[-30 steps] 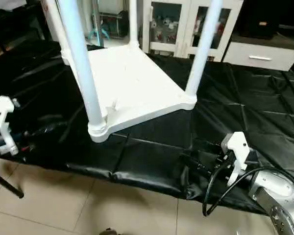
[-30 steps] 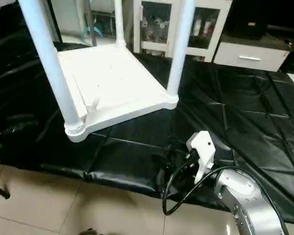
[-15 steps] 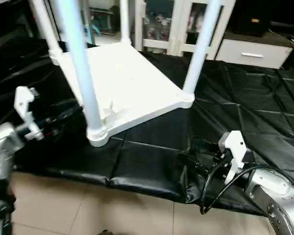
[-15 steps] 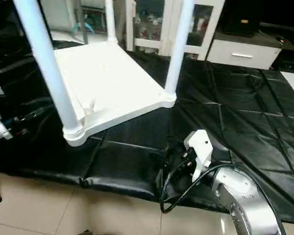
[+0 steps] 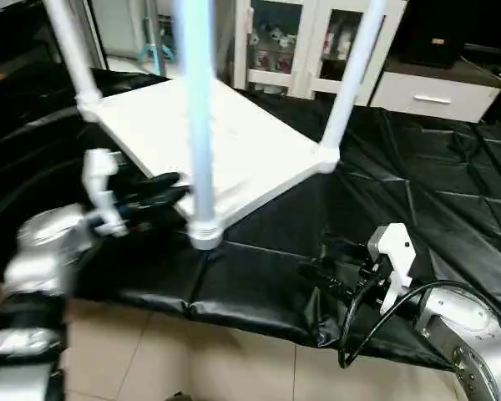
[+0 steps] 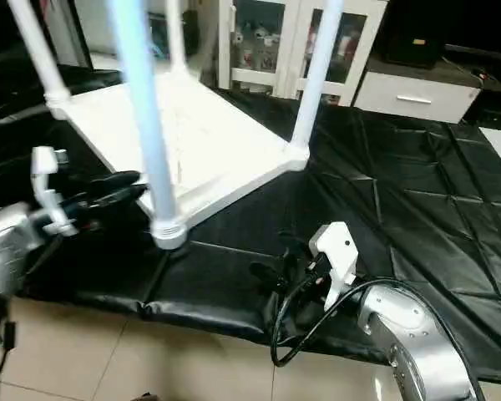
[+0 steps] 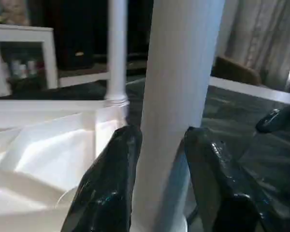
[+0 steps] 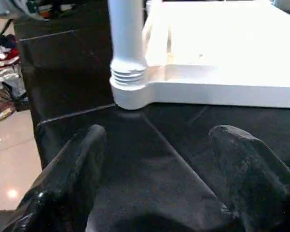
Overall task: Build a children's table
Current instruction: Rotate table base
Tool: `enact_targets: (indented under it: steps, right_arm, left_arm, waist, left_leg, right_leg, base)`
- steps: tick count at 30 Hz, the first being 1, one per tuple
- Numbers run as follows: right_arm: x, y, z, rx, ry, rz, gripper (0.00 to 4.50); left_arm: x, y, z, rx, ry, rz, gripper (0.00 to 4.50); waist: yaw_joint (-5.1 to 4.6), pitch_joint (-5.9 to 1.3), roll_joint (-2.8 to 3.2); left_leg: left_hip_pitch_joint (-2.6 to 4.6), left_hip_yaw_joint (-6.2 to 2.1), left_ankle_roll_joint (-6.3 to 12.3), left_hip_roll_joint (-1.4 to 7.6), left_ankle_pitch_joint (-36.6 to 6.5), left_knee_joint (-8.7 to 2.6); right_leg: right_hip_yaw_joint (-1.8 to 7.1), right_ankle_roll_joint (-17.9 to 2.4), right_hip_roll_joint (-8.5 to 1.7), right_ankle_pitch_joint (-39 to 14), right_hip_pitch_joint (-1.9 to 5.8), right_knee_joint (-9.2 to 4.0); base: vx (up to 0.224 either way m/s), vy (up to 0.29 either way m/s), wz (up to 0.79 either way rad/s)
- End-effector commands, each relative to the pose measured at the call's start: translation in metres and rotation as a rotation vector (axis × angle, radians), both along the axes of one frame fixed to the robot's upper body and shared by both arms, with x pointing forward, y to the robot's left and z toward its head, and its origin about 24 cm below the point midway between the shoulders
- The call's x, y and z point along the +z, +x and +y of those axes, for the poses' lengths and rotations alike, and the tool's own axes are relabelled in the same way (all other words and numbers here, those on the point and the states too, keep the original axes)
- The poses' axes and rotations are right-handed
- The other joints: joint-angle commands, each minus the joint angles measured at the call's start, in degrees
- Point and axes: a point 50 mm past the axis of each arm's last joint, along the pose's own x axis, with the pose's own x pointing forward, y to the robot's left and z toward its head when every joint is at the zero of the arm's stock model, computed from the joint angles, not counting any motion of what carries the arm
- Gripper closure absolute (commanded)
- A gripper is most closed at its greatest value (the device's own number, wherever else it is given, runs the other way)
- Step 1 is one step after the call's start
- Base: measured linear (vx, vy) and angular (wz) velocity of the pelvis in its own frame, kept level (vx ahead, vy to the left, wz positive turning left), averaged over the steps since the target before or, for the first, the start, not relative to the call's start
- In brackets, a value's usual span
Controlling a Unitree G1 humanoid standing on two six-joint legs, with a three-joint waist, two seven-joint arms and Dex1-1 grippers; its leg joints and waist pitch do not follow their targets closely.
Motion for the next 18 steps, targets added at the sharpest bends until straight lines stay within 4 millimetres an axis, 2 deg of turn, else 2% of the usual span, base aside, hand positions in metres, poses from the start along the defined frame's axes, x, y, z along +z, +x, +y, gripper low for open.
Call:
enact_targets:
  steps: [1,2,4,5,8,14,16,17,18]
  right_arm:
    - [0.001,0.001,-0.003,-0.007,-0.017,-0.009,0.82]
    - [0.001,0.001,-0.003,-0.007,-0.017,-0.01,0.82]
    - [0.001,0.001,-0.002,-0.007,-0.017,-0.012,0.82]
    - [0.001,0.001,-0.002,-0.007,-0.017,-0.012,0.82]
    - [0.002,0.001,-0.003,-0.009,-0.015,-0.013,0.82]
    - [0.002,0.0,-0.002,-0.008,-0.012,-0.014,0.82]
    - [0.002,0.0,-0.001,-0.008,-0.011,-0.014,0.82]
    - [0.001,0.0,0.0,-0.006,-0.012,-0.013,0.82]
    - [0.001,0.0,0.0,-0.006,-0.012,-0.013,0.82]
  left_arm:
    - [0.001,0.009,-0.021,-0.034,0.025,-0.012,2.67]
    - [0.0,0.012,-0.028,-0.041,0.028,-0.015,2.67]
    - [-0.001,0.016,-0.037,-0.043,0.034,-0.013,2.67]
    - [-0.001,0.018,-0.042,-0.047,0.035,-0.014,2.67]
    - [-0.003,0.022,-0.058,-0.079,0.045,-0.003,2.67]
    - [-0.007,0.026,-0.111,-0.182,0.05,0.0,2.67]
    - [-0.006,0.027,-0.116,-0.192,0.049,-0.003,2.67]
    - [-0.005,0.028,-0.133,-0.204,0.049,-0.009,2.67]
    - [-0.004,0.028,-0.135,-0.205,0.049,-0.01,2.67]
  waist:
    - [-0.12,-3.18,0.65]
    - [0.0,-3.24,0.84]
    - [-0.02,-3.19,0.73]
    - [-0.05,-3.19,0.63]
    - [-0.21,-3.22,0.52]
    - [0.08,-3.49,0.66]
    - [0.23,-3.54,0.66]
    - [0.26,-3.58,1.15]
    - [0.11,-3.58,0.92]
  left_leg:
    - [0.48,-0.13,0.31,1.41,-11.56,-4.02]
    - [0.53,-0.16,0.33,1.37,-11.66,-3.94]
    - [0.53,-0.16,0.38,1.37,-12.37,-3.96]
    - [0.31,-0.29,0.27,1.37,-12.51,-4.03]
    - [0.34,-0.3,0.47,1.33,-12.36,-3.97]
    - [0.43,-0.23,1.96,1.37,-10.18,-3.56]
    - [0.29,-0.33,2.47,1.43,-9.39,-3.5]
    - [0.23,-0.46,2.61,1.47,-9.04,-3.49]
    - [0.27,-0.29,2.92,1.4,-9.1,-3.4]
  right_leg:
    - [2.19,-11.47,-2.75,-2.35,2.34,-4.17]
    - [2.18,-11.56,-2.75,-2.19,2.39,-4.17]
    - [2.17,-11.37,-2.76,-2.9,2.48,-4.38]
    - [2.16,-11.24,-2.85,-3.38,2.7,-4.36]
    - [2.16,-11.2,-2.8,-3.43,2.71,-4.4]
    - [2.18,-12.87,-2.82,0.92,2.78,-4.25]
    - [2.1,-13.46,-2.86,2.94,2.95,-4.01]
    - [2.05,-13.76,-2.95,3.84,3.04,-3.83]
    - [2.04,-13.77,-2.8,4.11,2.91,-4.07]
  base:
    - [0.0,0.0,0.0]
    - [0.0,0.0,0.0]
    - [0.0,0.0,0.0]
    - [0.0,0.0,0.0]
    - [0.0,0.0,0.0]
    - [0.0,0.0,0.0]
    - [0.0,0.0,0.0]
    - [0.0,0.0,0.0]
    - [0.0,0.0,0.0]
